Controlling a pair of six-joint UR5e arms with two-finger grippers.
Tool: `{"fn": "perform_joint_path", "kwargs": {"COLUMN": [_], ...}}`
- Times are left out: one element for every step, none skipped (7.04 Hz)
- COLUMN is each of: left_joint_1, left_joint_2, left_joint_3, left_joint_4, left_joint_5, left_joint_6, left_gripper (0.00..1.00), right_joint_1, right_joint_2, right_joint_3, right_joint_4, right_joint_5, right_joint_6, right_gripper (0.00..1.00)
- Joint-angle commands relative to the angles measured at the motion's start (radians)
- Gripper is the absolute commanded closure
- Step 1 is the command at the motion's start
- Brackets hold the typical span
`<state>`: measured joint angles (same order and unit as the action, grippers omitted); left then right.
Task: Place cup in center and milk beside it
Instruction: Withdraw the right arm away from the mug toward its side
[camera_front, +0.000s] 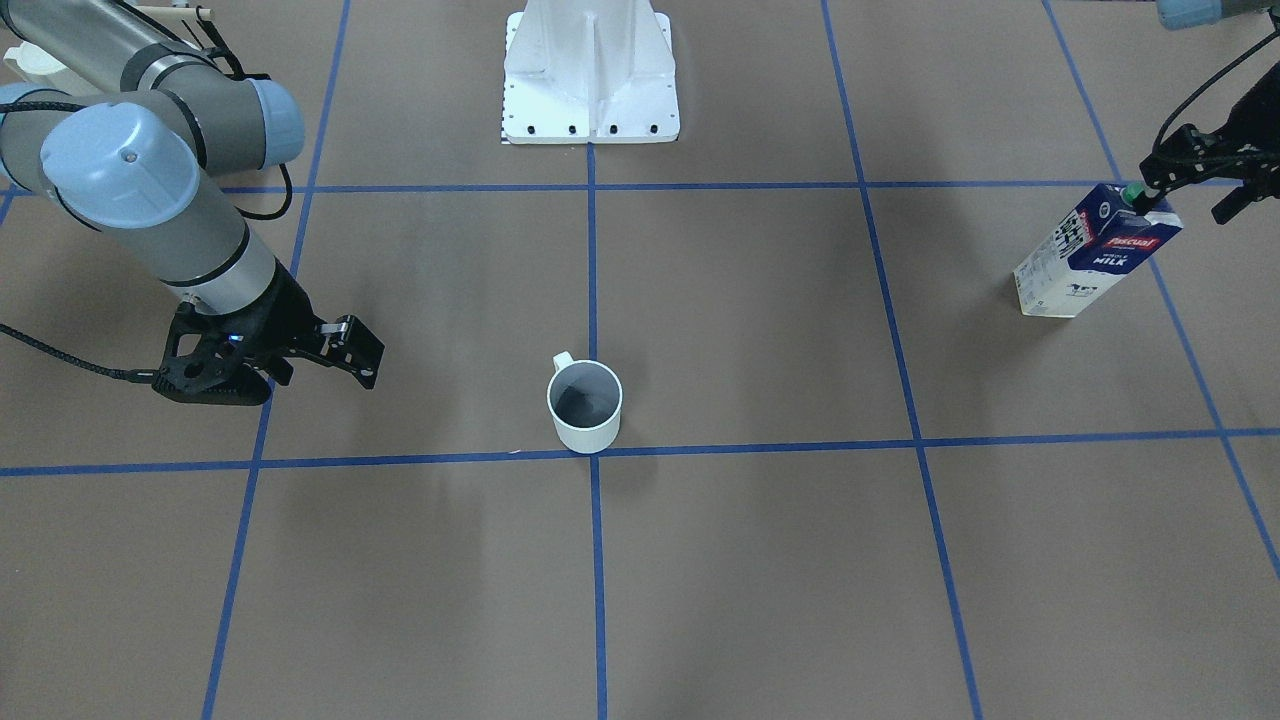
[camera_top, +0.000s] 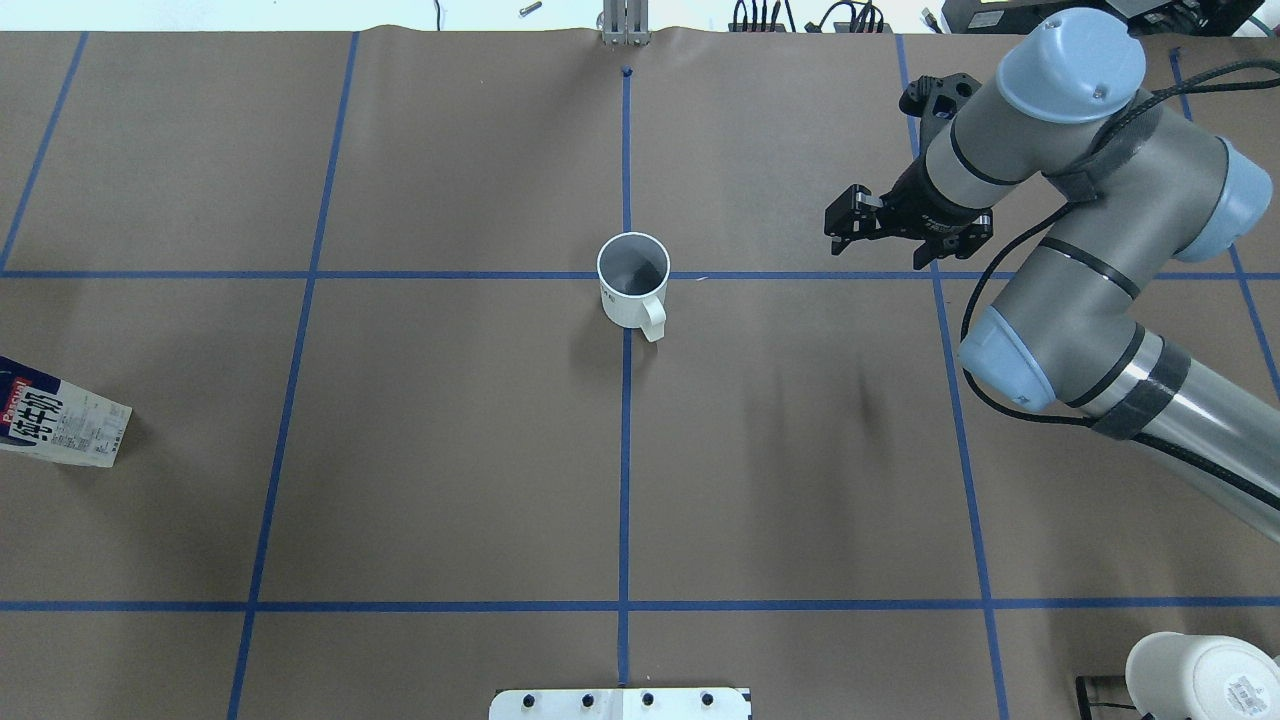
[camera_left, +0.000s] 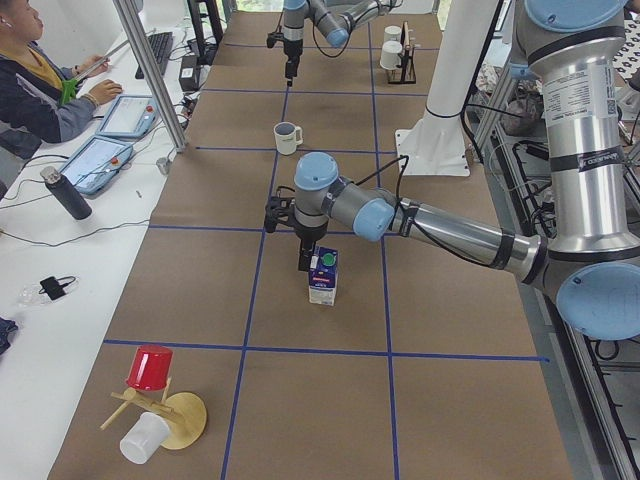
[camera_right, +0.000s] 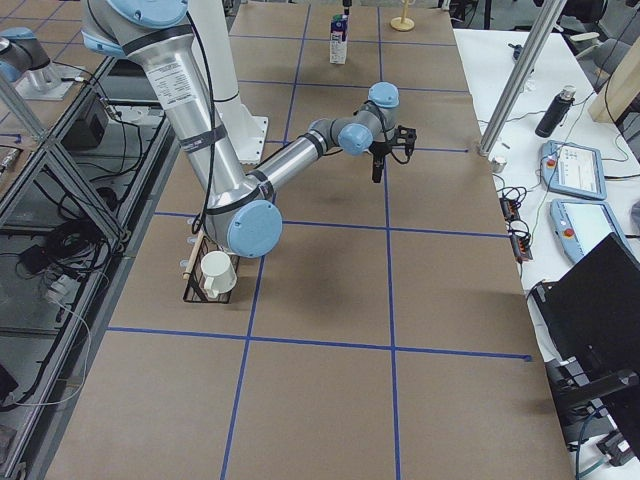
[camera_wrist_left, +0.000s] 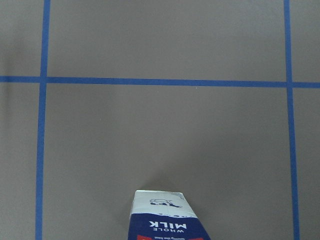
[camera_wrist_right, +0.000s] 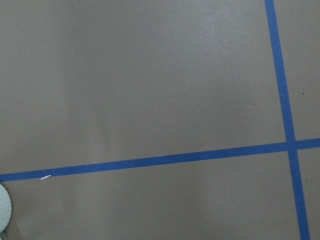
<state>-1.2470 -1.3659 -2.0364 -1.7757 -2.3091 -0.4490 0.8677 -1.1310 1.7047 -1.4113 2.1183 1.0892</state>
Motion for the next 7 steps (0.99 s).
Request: {"fn": "perform_joint_path", "kwargs": {"left_joint_1": [0.015, 0.015, 0.017, 0.023, 0.047, 0.049, 0.050], "left_joint_2": [0.005, 0.004, -0.004, -0.022, -0.022, -0.018, -0.018], "left_joint_3": [0.011, 0.004, 0.005, 0.005, 0.013, 0.013, 0.012], "left_joint_4": [0.004, 0.004, 0.004, 0.004, 0.004, 0.004, 0.004], "left_joint_5": [0.002, 0.000, -0.001, 0.000, 0.007, 0.032, 0.033], "left_joint_6": [-0.005, -0.008, -0.013, -0.046, -0.060, -0.054, -0.053], "left_gripper": [0.02, 0.02, 0.02, 0.02, 0.02, 0.02, 0.02], "right_joint_1": [0.065, 0.108, 0.167, 0.225, 0.288, 0.339, 0.359], "right_joint_2": [-0.115, -0.206, -0.270, -0.326, -0.404, -0.471, -0.483], "right_joint_3": [0.071, 0.126, 0.153, 0.158, 0.167, 0.185, 0.187], "right_joint_4": [-0.001, -0.003, -0.008, -0.003, -0.001, -0.003, -0.003], "right_joint_5": [0.017, 0.019, 0.049, 0.093, 0.098, 0.106, 0.118], "right_joint_6": [-0.133, -0.223, -0.311, -0.390, -0.517, -0.629, -0.646], "right_gripper": [0.00, 0.00, 0.00, 0.00, 0.00, 0.00, 0.00]}}
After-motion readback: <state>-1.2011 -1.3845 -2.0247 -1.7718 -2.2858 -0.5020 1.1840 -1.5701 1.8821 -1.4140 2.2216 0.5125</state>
